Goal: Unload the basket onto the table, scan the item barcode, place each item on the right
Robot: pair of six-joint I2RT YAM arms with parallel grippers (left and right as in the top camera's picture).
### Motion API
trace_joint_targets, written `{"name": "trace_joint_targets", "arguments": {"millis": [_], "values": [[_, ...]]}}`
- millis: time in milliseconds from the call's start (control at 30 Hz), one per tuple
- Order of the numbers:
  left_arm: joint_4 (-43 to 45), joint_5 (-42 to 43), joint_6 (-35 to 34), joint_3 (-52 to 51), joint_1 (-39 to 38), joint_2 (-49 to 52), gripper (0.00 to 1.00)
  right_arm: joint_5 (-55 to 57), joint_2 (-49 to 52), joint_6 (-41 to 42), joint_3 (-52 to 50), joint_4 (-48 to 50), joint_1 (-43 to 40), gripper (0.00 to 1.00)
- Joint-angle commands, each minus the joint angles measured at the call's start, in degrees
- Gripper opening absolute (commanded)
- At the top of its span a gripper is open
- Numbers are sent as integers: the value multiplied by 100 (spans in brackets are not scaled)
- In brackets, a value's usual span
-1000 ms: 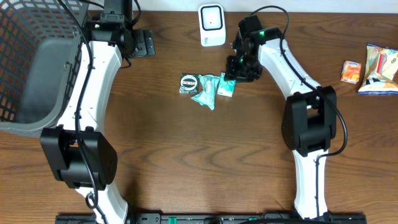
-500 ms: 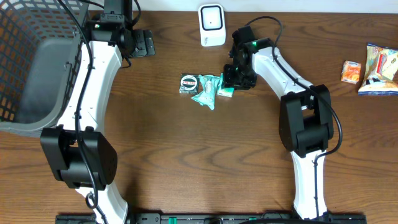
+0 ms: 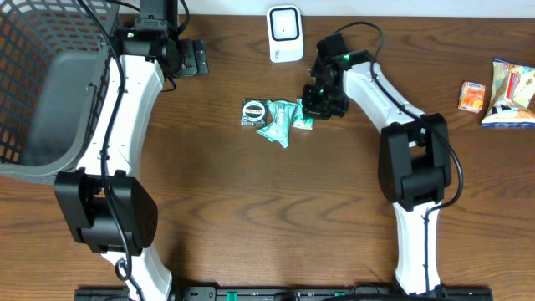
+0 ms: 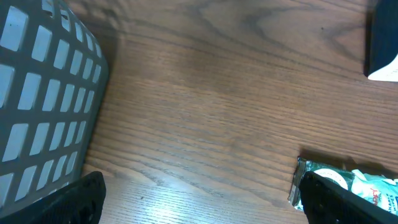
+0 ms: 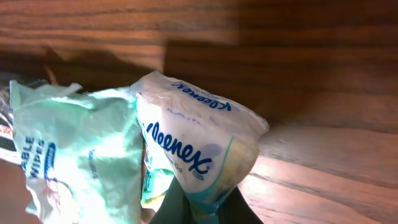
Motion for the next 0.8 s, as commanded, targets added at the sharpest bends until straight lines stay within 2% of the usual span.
{"name": "trace_joint_targets", "arguments": {"millis": [0, 300, 533, 600, 767], "values": [[-17, -52, -92, 70, 0, -118, 98, -566, -157, -363, -107, -81, -291, 1], [-17, -55, -92, 70, 0, -118, 98, -3241, -780, -2205, -107, -160, -870, 1], [-17, -52, -92, 70, 0, -118, 98, -5117, -822, -3403, -109, -549, -1231, 1], [-17, -52, -92, 70, 0, -118, 98, -5477, -822, -3783, -109, -776, -1331, 1], [-17, -52, -92, 70, 0, -118, 98, -5469, -822, -4111, -109, -1239, -1471, 1]]}}
